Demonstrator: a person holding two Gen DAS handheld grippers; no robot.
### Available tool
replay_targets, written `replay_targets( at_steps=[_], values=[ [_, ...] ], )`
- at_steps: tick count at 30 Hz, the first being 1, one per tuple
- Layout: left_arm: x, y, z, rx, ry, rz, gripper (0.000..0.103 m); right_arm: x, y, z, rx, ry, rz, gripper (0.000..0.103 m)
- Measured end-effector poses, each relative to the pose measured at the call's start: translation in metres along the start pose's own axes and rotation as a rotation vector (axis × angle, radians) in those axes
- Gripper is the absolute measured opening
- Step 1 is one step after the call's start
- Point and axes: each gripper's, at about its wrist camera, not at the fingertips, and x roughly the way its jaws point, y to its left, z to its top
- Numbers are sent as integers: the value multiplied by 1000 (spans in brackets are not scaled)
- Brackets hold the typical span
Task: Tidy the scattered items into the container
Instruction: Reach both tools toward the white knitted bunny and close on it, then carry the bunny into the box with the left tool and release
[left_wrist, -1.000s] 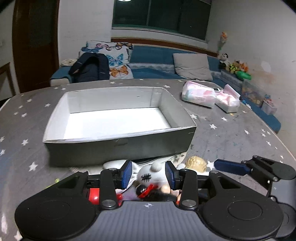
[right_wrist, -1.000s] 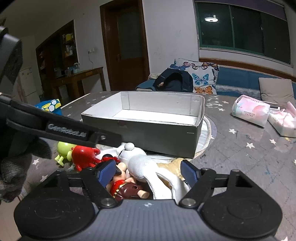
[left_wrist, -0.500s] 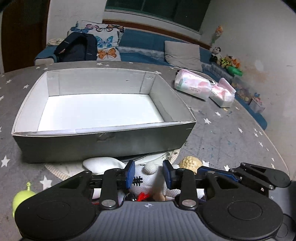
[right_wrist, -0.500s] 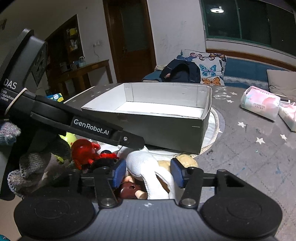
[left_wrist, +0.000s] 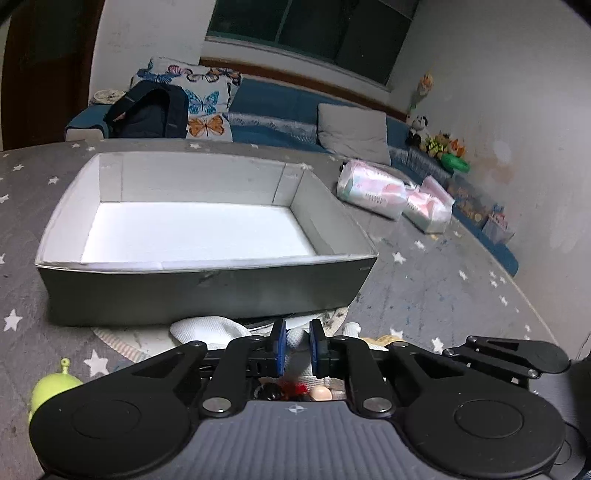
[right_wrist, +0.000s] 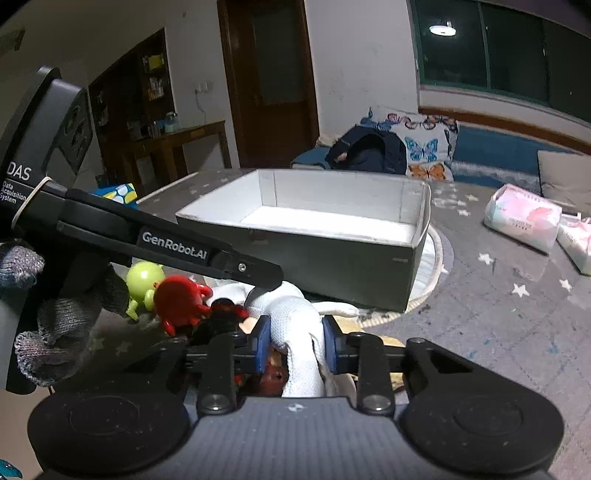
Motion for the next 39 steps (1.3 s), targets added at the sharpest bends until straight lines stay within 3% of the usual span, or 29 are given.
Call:
replay_targets(
  at_steps=[13, 19, 23, 28, 34, 39],
  values=[
    [-62, -11, 38, 10, -196, -3, 14, -35, 8, 41, -61, -168, 46, 28],
    [-58, -6, 76, 21, -252, 26, 14, -20, -5, 78, -109, -217, 64, 28],
    [-37, 0, 98, 43, -261, 83, 14, 7, -20, 100, -129, -201, 87, 28],
    [4, 23, 112, 15, -217, 136, 14, 56, -32, 122, -150, -119, 122, 28],
    [49, 57, 118, -47, -144, 162, 14, 110, -46, 131, -147, -4, 167, 28],
    [79, 75, 118, -70, -109, 184, 14, 146, -55, 131, -171, 63, 136, 31]
  ],
)
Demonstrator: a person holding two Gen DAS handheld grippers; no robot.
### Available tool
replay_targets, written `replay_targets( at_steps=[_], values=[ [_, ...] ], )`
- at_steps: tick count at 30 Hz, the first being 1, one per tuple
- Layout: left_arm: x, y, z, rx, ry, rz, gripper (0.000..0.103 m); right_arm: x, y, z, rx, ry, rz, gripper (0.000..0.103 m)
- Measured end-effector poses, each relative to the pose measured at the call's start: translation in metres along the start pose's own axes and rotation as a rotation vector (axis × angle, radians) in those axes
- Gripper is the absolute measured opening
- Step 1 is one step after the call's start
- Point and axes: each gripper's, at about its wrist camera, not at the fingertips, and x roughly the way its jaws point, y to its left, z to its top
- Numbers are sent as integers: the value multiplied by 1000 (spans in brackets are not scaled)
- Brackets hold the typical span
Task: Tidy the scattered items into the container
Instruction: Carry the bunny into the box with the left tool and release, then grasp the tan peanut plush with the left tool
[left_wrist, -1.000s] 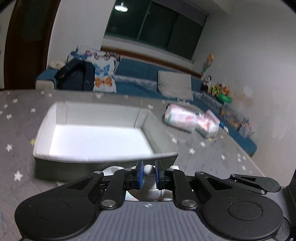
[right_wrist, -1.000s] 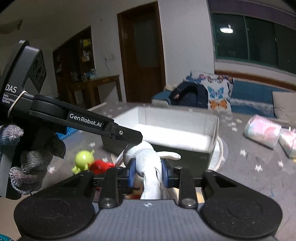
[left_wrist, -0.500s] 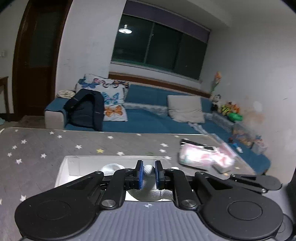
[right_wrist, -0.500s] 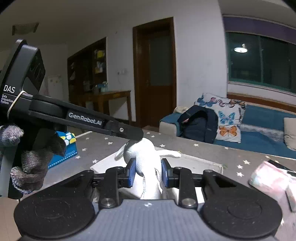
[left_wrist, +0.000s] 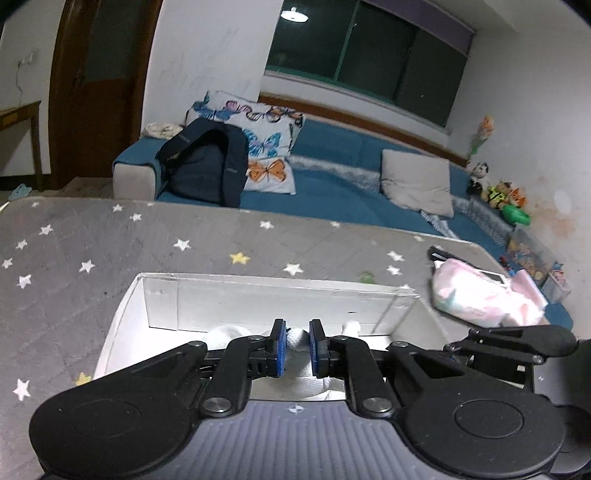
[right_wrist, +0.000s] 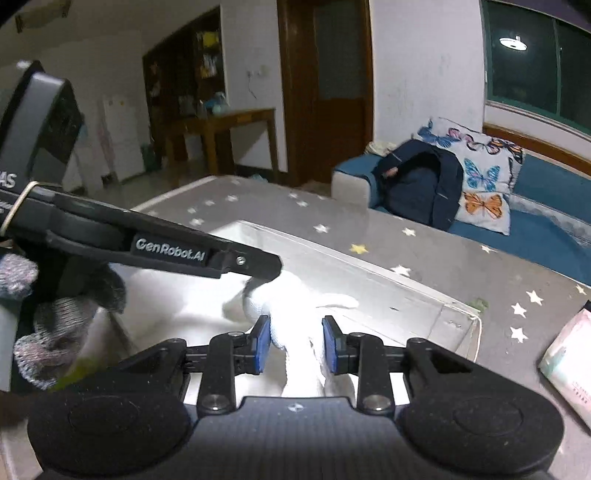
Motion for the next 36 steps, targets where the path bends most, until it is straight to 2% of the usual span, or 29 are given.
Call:
replay_targets(
  at_steps=[3, 7, 15, 27, 30, 33, 36],
  values=[
    [14, 1, -2, -15, 23, 12, 15, 15, -4, -3, -16, 33, -26, 36],
    [20, 0, -4, -6, 27, 28, 16, 24, -9, -7, -19, 49, -66, 39],
    [8, -1, -7, -13, 33, 26, 20, 14, 4, -8, -68, 14, -153, 41],
    [-47, -18, -27, -5, -2, -7, 21, -60, 26, -27, -10, -82, -142, 49],
    [-62, -22, -37, -10, -3, -25, 22, -83, 31, -41, 18, -103, -141, 55],
    [-77, -27, -48, -24, 0, -55, 26, -104, 36, -55, 51, -113, -146, 57],
    [-88, -33, -59, -28, 12, -87, 28, -123, 39, -72, 66, -115, -155, 66]
  ],
)
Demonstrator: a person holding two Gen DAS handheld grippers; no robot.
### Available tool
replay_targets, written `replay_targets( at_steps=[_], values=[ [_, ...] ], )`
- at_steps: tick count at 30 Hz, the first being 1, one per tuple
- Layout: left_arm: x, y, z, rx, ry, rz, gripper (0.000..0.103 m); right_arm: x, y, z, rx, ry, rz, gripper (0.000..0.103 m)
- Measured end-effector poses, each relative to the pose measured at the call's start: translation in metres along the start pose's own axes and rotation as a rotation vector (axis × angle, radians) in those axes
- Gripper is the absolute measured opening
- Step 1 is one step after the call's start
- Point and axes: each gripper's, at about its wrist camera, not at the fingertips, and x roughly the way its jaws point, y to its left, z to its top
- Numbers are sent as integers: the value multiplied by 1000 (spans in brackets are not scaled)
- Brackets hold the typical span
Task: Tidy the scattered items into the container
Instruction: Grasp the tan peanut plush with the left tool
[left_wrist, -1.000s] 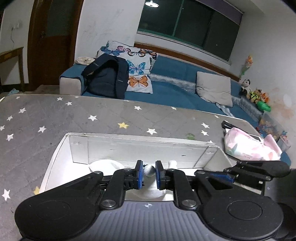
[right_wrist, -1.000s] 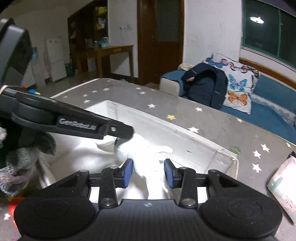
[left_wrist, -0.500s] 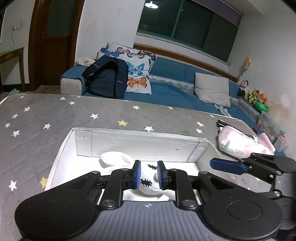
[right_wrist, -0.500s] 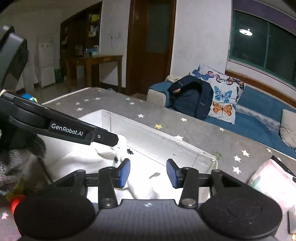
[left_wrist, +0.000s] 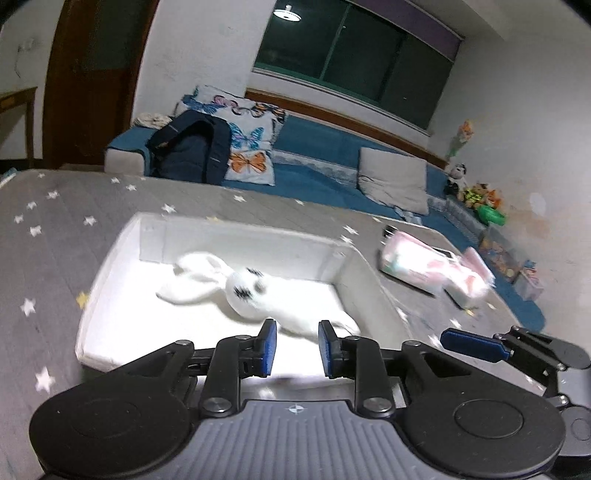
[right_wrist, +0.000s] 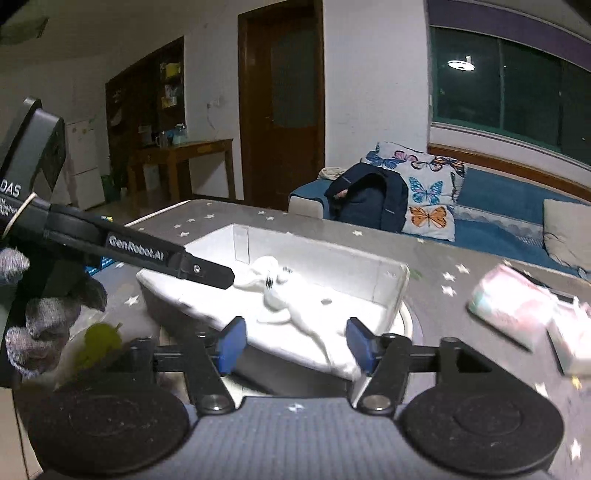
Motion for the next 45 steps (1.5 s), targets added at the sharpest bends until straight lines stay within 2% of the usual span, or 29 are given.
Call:
replay_targets(
  at_steps=[6, 13, 23, 32, 39, 45],
  values=[
    [-9, -19, -30, 25, 66, -72, 30, -21, 3, -32, 38, 47, -25, 66],
    [0, -39, -54, 34, 162, -138, 30, -32, -1, -61, 122, 79, -30, 66],
    [14, -46, -62, 28, 225, -161, 30, -23, -5, -84, 165, 120, -31, 65],
    [26, -45, -62, 4, 275, -170, 30, -10, -3, -87, 127, 145, -25, 64],
    [34, -47, -64, 0, 304, -177, 30, -4, 0, -84, 95, 151, -2, 52],
    [37, -45, -63, -9, 296, -181, 30, -4, 0, -85, 89, 149, -14, 44]
  ],
)
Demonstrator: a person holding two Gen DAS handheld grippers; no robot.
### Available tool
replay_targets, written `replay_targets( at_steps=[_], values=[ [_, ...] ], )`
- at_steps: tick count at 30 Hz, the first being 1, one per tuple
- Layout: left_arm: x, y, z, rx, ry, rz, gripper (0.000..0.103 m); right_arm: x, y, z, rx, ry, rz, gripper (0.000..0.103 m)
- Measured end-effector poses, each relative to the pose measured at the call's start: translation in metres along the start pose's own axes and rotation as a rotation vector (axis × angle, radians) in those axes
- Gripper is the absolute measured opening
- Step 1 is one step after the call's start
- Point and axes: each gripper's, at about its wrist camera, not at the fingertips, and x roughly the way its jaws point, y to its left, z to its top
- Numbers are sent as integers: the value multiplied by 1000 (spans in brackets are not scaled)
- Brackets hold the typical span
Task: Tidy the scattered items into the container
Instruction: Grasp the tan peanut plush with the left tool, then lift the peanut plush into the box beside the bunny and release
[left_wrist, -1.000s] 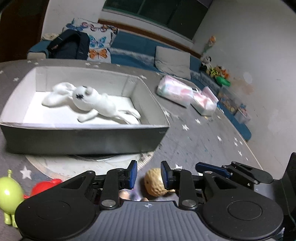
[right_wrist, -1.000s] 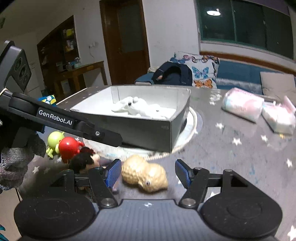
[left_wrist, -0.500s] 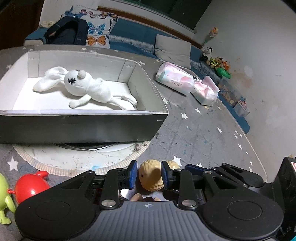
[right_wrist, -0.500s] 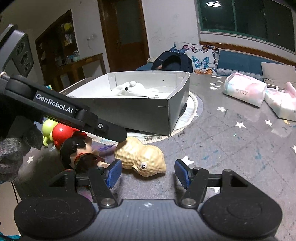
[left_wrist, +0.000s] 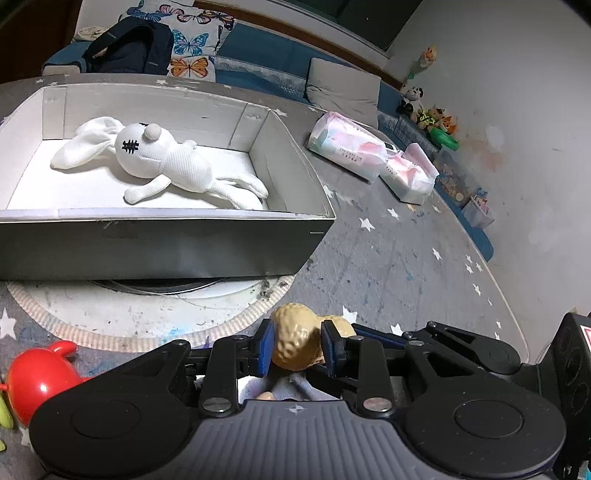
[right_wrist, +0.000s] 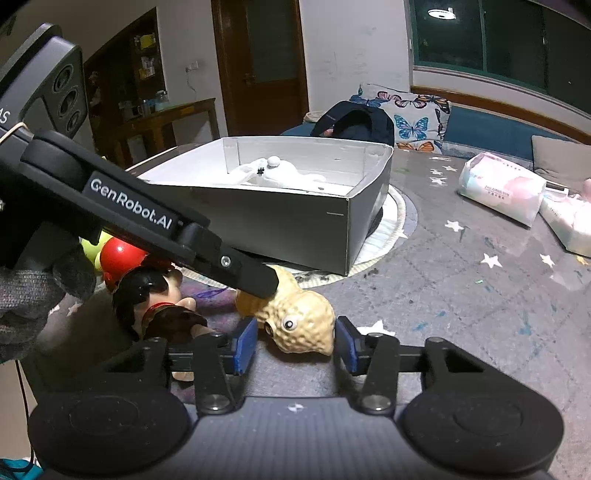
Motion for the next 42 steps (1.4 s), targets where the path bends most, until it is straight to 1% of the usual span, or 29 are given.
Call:
replay_targets(
  at_steps=[1, 6, 12, 15, 18, 22, 25, 28, 32, 37, 42],
  values=[
    [0, 0, 0, 1, -2, 1, 30, 0, -1, 0, 3, 1, -2, 42],
    [-1, -2, -1, 21, -7, 0, 29, -1, 0, 0, 0, 3, -10, 41],
    [-12, -4, -3, 4, -22, -21, 29, -12, 5, 1, -7, -16, -16, 41],
    [-25, -10, -2, 12, -57, -29, 29, -22, 9, 8, -28, -37, -26, 41],
    [-41, -16, 4, 17, -108, -39, 29, -33, 14, 20, -55, -72, -38, 41],
    [-57, -17, 22, 8, -183, -48, 30, -40, 17, 47, -119, -115, -51, 41],
    [-60, -10, 38, -18, -222, -42, 30, -34, 17, 71, -189, -122, -49, 41],
    [-57, 3, 53, -72, -240, -37, 31, -20, 18, 94, -259, -101, -39, 41],
    [-45, 28, 70, -162, -233, -44, 31, 6, 18, 117, -341, -53, -19, 41],
    [-21, 58, 84, -260, -186, -65, 31, 41, 14, 135, -407, 35, 26, 41],
    [3, 76, 88, -317, -140, -69, 31, 72, 10, 143, -484, 129, 58, 41]
  ],
)
